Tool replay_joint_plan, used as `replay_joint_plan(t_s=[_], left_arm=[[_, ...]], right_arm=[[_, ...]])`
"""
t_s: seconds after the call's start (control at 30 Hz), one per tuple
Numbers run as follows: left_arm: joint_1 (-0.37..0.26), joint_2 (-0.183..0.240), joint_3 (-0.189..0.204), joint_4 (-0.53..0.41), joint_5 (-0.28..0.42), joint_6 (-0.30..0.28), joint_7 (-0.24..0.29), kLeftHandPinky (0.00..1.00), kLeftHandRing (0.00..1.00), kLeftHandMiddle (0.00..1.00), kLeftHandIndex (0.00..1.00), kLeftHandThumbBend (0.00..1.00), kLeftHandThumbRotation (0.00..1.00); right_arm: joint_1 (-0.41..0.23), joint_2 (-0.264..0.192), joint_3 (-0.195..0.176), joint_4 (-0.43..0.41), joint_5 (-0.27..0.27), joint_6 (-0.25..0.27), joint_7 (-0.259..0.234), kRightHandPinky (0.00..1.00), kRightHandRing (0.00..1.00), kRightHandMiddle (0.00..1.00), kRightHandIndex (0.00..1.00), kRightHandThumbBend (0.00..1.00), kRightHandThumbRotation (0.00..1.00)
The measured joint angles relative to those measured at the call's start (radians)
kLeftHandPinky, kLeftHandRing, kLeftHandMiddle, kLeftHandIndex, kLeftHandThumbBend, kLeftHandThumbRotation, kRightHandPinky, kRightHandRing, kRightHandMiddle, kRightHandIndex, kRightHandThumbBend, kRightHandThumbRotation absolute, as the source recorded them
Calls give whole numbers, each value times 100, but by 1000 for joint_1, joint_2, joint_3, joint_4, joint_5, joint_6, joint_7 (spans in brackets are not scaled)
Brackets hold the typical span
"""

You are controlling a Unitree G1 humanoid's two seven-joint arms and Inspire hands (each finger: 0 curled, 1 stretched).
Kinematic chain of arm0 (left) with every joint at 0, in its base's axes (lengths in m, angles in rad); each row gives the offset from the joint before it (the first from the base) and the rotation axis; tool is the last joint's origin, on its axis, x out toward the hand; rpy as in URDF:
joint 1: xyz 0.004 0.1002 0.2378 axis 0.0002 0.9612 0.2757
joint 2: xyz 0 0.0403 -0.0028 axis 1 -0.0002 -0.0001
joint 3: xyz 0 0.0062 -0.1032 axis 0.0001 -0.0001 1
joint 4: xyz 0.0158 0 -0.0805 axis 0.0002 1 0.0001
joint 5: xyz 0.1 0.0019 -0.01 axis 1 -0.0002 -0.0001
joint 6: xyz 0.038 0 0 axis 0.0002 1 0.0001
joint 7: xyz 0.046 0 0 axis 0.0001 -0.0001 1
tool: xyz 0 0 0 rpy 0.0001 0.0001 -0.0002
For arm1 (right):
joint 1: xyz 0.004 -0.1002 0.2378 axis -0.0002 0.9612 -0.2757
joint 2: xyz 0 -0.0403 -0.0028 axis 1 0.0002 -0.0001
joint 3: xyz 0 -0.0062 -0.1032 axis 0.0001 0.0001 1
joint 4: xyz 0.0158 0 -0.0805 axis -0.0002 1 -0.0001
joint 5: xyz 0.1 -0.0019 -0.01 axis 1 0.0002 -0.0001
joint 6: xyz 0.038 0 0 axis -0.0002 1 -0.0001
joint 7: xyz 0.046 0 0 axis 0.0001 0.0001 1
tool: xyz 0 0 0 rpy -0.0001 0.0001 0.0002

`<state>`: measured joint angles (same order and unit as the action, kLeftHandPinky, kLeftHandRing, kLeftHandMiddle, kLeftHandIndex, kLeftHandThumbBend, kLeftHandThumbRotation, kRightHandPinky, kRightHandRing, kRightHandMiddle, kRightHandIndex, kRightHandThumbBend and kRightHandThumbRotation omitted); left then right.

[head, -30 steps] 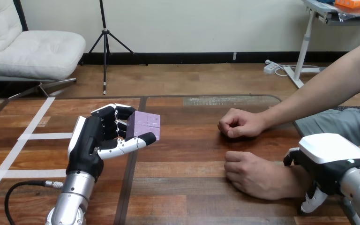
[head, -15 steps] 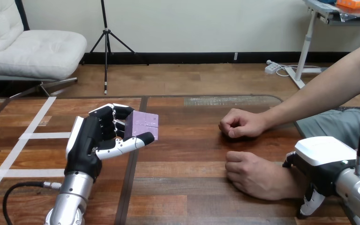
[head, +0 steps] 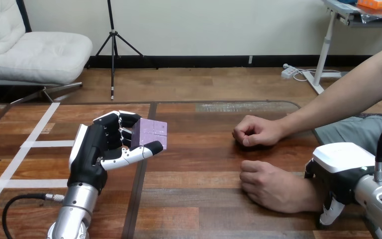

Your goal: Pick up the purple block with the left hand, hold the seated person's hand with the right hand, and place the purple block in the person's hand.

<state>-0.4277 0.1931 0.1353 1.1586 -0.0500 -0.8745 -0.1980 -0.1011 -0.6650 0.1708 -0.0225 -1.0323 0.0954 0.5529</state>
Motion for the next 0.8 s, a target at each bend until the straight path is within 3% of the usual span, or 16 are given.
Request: replay_joint_plan(t_s=[0.6, 0.8], left_arm=[[2, 1, 1, 0, 4, 0, -1, 34, 40, 46, 49, 86, 13], [3, 1, 2, 0, 3, 0, -2, 34, 40, 46, 49, 86, 13]], right_arm=[[-27, -1, 15, 34, 8, 12, 0, 28, 36, 46, 62, 81, 0], [-30, -1, 17, 45, 8, 12, -8, 24, 34, 44, 61, 80, 0]])
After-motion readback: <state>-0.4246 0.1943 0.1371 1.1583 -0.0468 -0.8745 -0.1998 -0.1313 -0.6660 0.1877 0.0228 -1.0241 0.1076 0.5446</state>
